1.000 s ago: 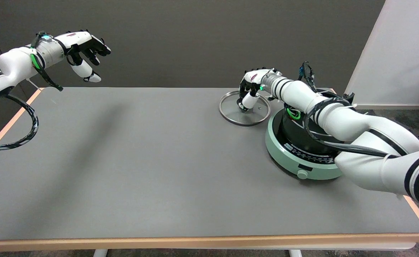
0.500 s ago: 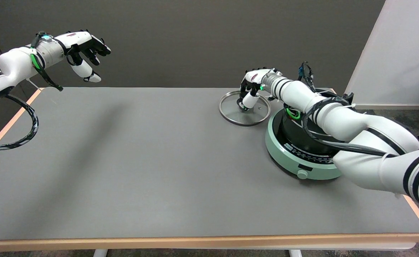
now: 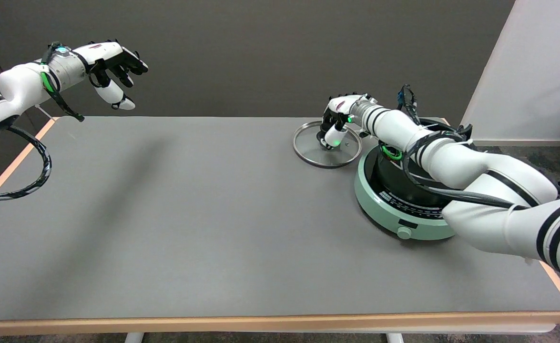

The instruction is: Pick up the pot lid.

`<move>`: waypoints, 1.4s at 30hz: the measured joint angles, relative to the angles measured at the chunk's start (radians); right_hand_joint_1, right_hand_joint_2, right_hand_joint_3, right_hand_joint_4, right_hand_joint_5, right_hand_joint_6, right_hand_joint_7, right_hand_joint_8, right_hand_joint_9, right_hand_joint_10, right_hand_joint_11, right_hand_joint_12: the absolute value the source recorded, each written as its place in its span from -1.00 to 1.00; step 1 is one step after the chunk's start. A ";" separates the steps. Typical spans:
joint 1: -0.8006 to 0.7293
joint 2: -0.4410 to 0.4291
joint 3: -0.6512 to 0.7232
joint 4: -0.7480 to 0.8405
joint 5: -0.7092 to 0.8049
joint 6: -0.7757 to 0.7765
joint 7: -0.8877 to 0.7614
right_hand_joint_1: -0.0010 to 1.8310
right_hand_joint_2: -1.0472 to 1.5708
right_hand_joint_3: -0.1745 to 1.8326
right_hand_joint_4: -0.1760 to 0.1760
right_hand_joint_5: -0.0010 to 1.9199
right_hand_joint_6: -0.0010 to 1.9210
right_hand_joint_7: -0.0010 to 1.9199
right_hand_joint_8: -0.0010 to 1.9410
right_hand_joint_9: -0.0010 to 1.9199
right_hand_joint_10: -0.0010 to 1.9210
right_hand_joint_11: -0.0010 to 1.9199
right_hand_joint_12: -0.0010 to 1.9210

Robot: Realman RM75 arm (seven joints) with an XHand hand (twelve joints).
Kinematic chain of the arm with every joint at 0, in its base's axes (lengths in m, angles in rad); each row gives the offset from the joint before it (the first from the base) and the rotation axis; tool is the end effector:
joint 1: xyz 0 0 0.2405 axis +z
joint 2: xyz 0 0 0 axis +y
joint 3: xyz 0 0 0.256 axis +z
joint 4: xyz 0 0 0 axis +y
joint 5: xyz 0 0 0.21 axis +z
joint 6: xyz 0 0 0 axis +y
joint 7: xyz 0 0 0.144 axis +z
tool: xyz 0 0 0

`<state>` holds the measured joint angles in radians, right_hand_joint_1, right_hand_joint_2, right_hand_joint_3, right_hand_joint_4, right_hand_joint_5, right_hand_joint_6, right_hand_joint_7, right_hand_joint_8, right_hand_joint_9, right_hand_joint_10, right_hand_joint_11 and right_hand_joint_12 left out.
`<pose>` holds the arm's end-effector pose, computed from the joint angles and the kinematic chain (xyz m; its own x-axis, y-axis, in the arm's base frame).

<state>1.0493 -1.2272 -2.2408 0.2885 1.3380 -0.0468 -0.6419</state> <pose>-0.2267 -0.5425 0.3783 0.9439 -0.3293 -0.0251 0.0663 0.1145 0.9912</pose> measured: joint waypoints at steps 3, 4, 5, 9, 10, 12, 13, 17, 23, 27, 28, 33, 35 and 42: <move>0.000 -0.002 0.000 -0.003 0.000 0.001 0.000 -0.10 0.27 0.05 0.13 -0.34 -0.65 -0.34 -0.77 -0.35 -0.56 -0.57 0.07; 0.000 -0.003 0.000 -0.004 0.000 0.002 0.000 -0.10 0.27 0.05 0.13 -0.34 -0.65 -0.34 -0.77 -0.35 -0.56 -0.56 0.07; 0.000 -0.003 0.000 -0.005 0.000 0.002 0.000 -0.10 0.27 0.05 0.12 -0.34 -0.64 -0.34 -0.77 -0.35 -0.55 -0.56 0.08; 0.000 -0.005 0.000 -0.008 0.000 0.003 0.000 -0.12 0.29 0.03 0.11 -0.32 -0.62 -0.32 -0.76 -0.34 -0.55 -0.56 0.08; 0.000 -0.006 0.000 -0.009 0.000 0.004 0.000 -0.12 0.29 0.02 0.11 -0.32 -0.62 -0.32 -0.76 -0.33 -0.55 -0.56 0.08; 0.000 -0.006 0.001 -0.010 0.000 0.005 0.000 -0.13 0.30 0.01 0.11 -0.31 -0.60 -0.29 -0.75 -0.32 -0.54 -0.56 0.08; 0.000 -0.007 0.001 -0.010 0.000 0.006 0.000 -0.13 0.31 0.00 0.11 -0.30 -0.59 -0.28 -0.75 -0.32 -0.53 -0.56 0.08; -0.001 -0.007 0.001 -0.011 0.000 0.007 0.000 -0.12 0.31 0.01 0.15 -0.28 -0.50 -0.20 -0.73 -0.28 -0.48 -0.55 0.09; -0.003 -0.008 0.002 -0.012 0.000 0.007 0.000 -0.09 0.35 -0.02 0.32 -0.24 -0.37 -0.08 -0.60 -0.20 -0.38 -0.52 0.13; -0.004 -0.008 0.002 -0.011 0.000 0.008 0.000 -0.06 0.36 0.00 0.44 -0.23 -0.32 -0.06 -0.58 -0.18 -0.35 -0.50 0.15; -0.004 -0.008 0.002 -0.011 0.000 0.009 0.000 -0.05 0.37 0.00 0.46 -0.23 -0.31 -0.05 -0.57 -0.17 -0.34 -0.50 0.16; -0.005 -0.007 0.003 -0.009 0.000 0.009 0.000 0.03 0.39 -0.01 0.57 -0.22 -0.26 -0.05 -0.52 -0.15 -0.32 -0.47 0.17; -0.005 -0.007 0.003 -0.009 0.000 0.009 0.000 0.06 0.39 0.00 0.60 -0.22 -0.25 -0.05 -0.51 -0.15 -0.31 -0.47 0.18; -0.006 -0.007 0.003 -0.007 0.000 0.008 0.000 0.11 0.40 0.01 0.73 -0.22 -0.21 -0.04 -0.47 -0.12 -0.26 -0.39 0.28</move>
<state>1.0428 -1.2341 -2.2379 0.2815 1.3377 -0.0386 -0.6418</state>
